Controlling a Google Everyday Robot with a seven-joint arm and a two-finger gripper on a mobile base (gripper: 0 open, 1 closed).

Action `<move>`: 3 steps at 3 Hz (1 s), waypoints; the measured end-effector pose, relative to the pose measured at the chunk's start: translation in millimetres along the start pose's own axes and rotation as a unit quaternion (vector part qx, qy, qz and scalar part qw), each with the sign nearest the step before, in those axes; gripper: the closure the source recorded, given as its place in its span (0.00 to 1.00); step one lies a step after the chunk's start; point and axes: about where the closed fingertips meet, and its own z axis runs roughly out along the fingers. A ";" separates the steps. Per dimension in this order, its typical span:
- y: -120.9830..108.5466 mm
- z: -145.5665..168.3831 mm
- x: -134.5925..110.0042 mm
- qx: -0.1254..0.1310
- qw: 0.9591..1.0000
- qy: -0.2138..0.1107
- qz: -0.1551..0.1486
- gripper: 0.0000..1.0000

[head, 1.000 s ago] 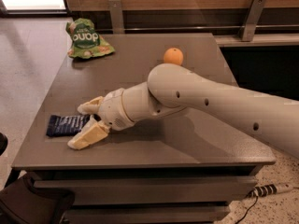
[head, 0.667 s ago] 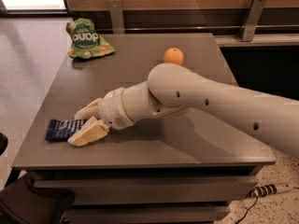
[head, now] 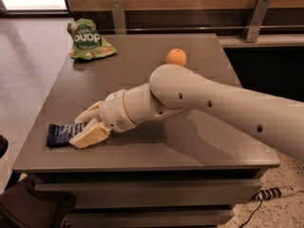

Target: Move rxbar blueberry near green rice chip bag

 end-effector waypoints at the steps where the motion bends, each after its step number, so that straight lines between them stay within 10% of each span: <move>1: 0.0 0.0 0.0 0.000 1.000 0.000 0.000 1.00; 3: -53.9 -46.9 -34.0 0.029 0.999 0.040 -0.020 1.00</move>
Offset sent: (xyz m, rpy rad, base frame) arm 0.0651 -0.0350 0.0672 -0.1364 -0.0577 -0.0584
